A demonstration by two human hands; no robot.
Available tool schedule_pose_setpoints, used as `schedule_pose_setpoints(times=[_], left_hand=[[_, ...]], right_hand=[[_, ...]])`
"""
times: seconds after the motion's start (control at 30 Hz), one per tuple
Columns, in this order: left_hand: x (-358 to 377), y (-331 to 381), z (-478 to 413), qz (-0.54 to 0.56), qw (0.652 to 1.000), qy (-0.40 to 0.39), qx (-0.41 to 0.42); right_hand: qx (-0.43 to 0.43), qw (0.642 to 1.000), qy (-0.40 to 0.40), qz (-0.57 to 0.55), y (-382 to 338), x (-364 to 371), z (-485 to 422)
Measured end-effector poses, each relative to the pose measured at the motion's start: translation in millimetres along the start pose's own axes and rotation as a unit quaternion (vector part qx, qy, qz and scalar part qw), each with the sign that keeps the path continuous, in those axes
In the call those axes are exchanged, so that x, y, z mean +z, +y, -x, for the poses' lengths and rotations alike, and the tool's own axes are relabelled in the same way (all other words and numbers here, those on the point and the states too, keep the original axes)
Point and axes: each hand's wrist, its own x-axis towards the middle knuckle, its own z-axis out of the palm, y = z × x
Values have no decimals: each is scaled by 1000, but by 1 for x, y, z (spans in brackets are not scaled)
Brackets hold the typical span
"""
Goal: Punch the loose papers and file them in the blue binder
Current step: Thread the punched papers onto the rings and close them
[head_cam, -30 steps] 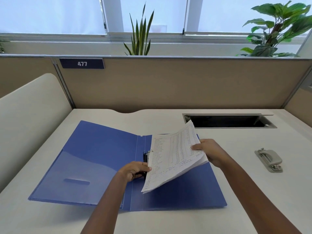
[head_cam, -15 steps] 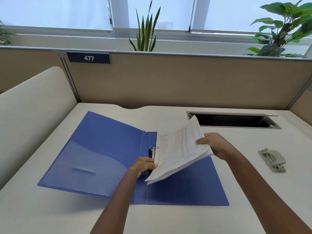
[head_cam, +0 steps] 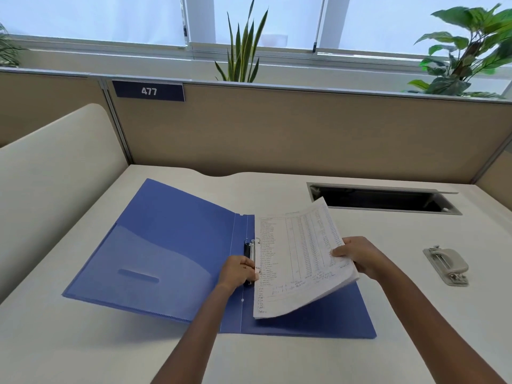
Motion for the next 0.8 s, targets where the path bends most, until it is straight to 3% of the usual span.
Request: schedule_pose_setpoints(times=[0.3, 0.6, 0.7, 0.8], left_hand=[[4, -12, 8, -13, 994, 85, 68], [21, -22, 24, 20, 976, 213, 47], [30, -17, 28, 23, 972, 231, 45], [38, -14, 30, -10, 967, 253, 39]], right_hand=[[50, 997, 47, 28, 46, 14, -13], [-12, 989, 116, 88, 79, 25, -17], [-17, 977, 127, 170, 80, 31, -14], [-24, 934, 169, 313, 74, 36, -8]])
